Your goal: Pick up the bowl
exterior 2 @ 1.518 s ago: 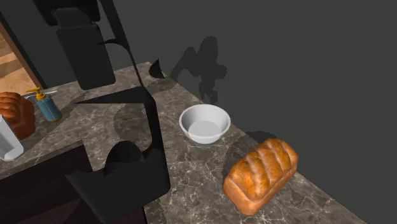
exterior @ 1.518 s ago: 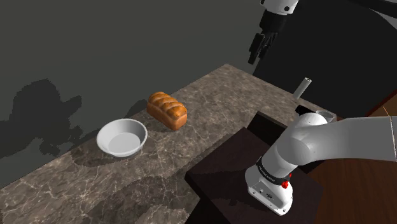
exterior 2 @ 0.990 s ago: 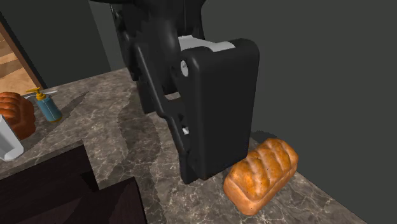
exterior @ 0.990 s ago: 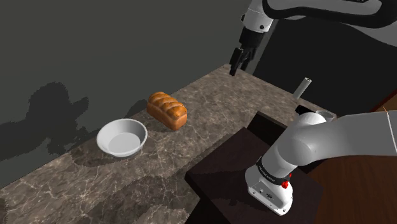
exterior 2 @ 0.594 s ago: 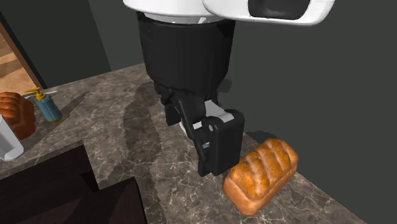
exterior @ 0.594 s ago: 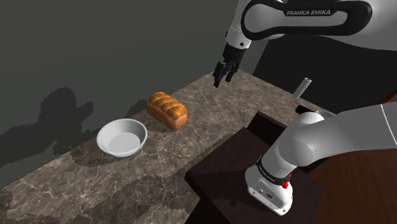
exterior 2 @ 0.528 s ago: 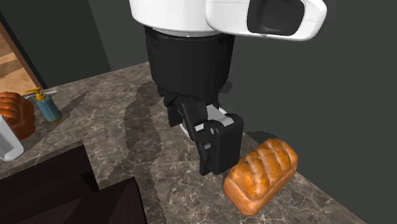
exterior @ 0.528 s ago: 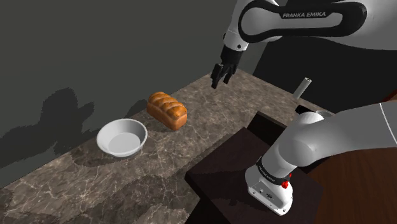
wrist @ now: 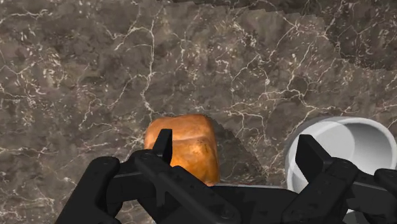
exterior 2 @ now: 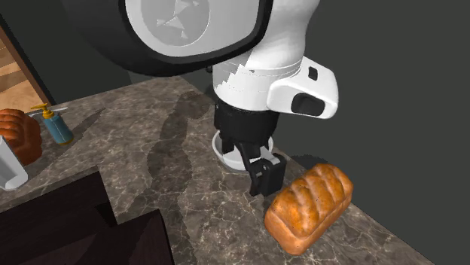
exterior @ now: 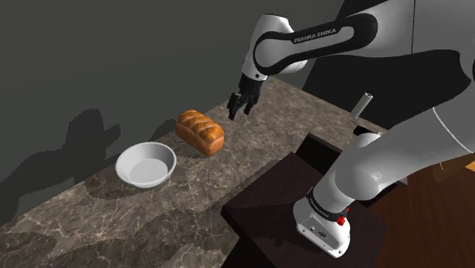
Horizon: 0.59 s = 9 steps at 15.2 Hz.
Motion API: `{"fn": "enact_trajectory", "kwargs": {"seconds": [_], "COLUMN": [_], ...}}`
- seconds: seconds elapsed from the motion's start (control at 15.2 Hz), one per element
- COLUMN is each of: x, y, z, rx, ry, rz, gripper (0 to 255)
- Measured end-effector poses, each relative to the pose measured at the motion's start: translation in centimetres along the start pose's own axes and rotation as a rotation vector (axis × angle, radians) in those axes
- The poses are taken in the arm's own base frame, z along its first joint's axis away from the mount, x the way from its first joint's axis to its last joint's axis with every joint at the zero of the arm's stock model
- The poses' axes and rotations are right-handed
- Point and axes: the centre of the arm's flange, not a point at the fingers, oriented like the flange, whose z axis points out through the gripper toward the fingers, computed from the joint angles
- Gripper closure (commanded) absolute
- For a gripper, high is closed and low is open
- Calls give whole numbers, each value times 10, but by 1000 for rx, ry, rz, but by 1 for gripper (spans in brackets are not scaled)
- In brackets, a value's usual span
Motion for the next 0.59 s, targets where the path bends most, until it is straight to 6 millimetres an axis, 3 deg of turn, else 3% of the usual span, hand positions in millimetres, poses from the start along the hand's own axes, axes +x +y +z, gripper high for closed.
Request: {"fn": "enact_trajectory", "kwargs": {"seconds": [0.59], "x": [55], "y": [-41], "z": [87], "rx": [75], "ry": [14], "rz": [9], "gripper": [0]}}
